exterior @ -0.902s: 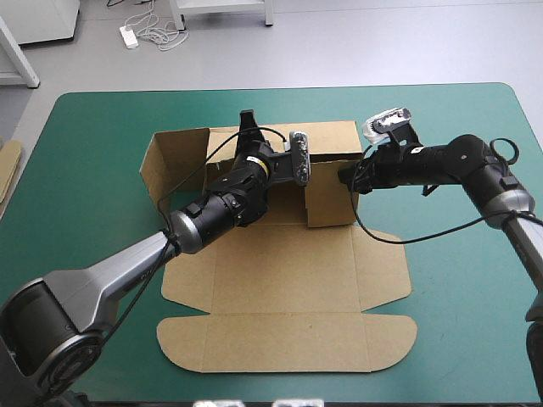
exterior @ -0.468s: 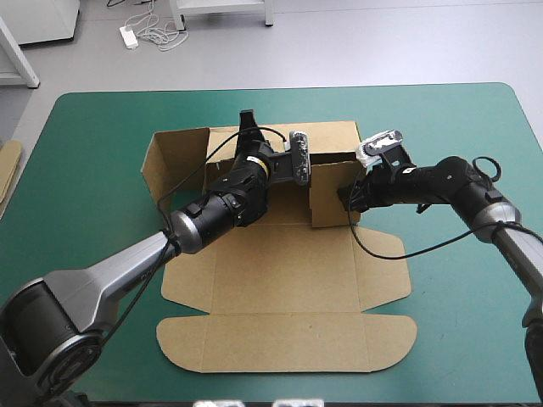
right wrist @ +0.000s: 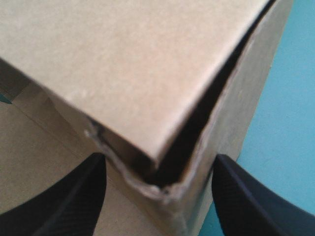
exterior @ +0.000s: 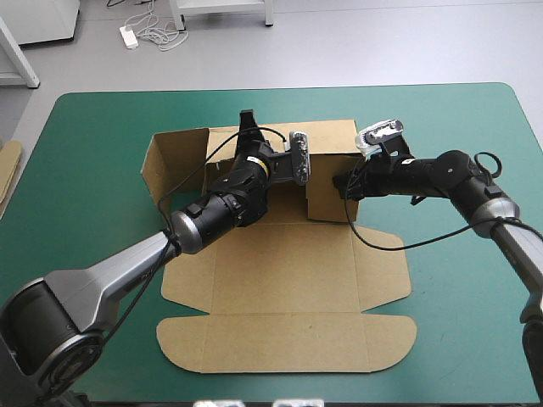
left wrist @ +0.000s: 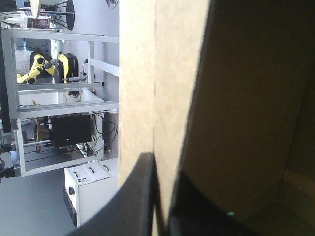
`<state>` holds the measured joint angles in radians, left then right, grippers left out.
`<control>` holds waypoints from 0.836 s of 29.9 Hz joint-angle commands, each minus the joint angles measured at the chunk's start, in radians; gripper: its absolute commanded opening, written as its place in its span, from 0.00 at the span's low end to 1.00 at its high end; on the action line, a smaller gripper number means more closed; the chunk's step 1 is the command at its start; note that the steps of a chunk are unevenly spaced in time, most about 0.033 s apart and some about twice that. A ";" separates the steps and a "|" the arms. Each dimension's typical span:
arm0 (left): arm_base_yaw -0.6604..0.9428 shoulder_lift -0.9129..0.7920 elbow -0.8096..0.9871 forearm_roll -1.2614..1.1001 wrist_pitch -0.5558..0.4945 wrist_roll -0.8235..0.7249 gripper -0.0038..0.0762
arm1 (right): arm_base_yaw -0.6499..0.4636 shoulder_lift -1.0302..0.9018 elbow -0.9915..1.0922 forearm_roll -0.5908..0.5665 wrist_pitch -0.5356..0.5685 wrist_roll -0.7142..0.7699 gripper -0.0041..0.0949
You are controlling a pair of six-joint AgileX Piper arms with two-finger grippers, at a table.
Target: Fold the box
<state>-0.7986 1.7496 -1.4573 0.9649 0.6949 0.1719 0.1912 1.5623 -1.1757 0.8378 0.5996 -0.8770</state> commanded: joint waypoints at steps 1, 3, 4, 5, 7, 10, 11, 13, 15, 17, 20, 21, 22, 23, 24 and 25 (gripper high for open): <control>-0.001 -0.022 -0.002 -0.091 0.045 -0.029 0.04 | -0.003 -0.020 -0.035 0.043 -0.083 0.009 0.59; -0.001 -0.022 -0.002 -0.091 0.052 -0.029 0.04 | -0.003 -0.019 -0.043 0.055 -0.094 0.010 0.59; -0.001 -0.022 -0.002 -0.091 0.052 -0.029 0.04 | -0.003 -0.018 -0.051 0.059 -0.094 0.010 0.59; -0.001 -0.022 -0.002 -0.091 0.049 -0.029 0.04 | -0.003 -0.014 -0.056 0.062 -0.091 0.010 0.59; -0.001 -0.022 -0.002 -0.091 0.044 -0.031 0.04 | -0.003 -0.008 -0.066 0.062 -0.085 0.010 0.59; -0.001 -0.022 -0.002 -0.091 0.047 -0.031 0.04 | -0.003 -0.004 -0.071 0.062 -0.076 0.018 0.58; -0.001 -0.022 -0.002 -0.091 0.047 -0.033 0.04 | -0.003 -0.003 -0.071 0.060 -0.071 0.018 0.57; -0.001 -0.022 -0.002 -0.091 0.045 -0.033 0.04 | -0.003 -0.003 -0.071 0.053 -0.052 0.029 0.53; -0.001 -0.022 -0.002 -0.091 0.045 -0.033 0.04 | -0.003 -0.003 -0.071 0.040 -0.037 0.048 0.48; -0.001 -0.022 -0.002 -0.091 0.045 -0.038 0.04 | -0.003 -0.003 -0.071 0.015 -0.019 0.061 0.41; -0.001 -0.022 -0.002 -0.091 0.045 -0.038 0.04 | -0.003 -0.003 -0.071 0.005 0.003 0.065 0.31; -0.001 -0.022 -0.002 -0.091 0.045 -0.038 0.04 | -0.003 -0.003 -0.071 0.005 0.008 0.065 0.29; -0.001 -0.022 -0.002 -0.091 0.045 -0.038 0.04 | -0.003 -0.003 -0.071 0.005 0.013 0.065 0.26; -0.001 -0.022 -0.002 -0.091 0.045 -0.038 0.04 | -0.003 -0.003 -0.071 0.005 0.015 0.065 0.25; -0.001 -0.022 -0.002 -0.091 0.045 -0.038 0.04 | -0.003 -0.003 -0.071 0.005 0.018 0.065 0.23; -0.001 -0.022 -0.002 -0.091 0.045 -0.038 0.04 | -0.003 -0.003 -0.071 0.005 0.023 0.065 0.21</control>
<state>-0.7986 1.7516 -1.4573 0.9657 0.6967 0.1716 0.1891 1.5964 -1.2186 0.8053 0.5710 -0.8137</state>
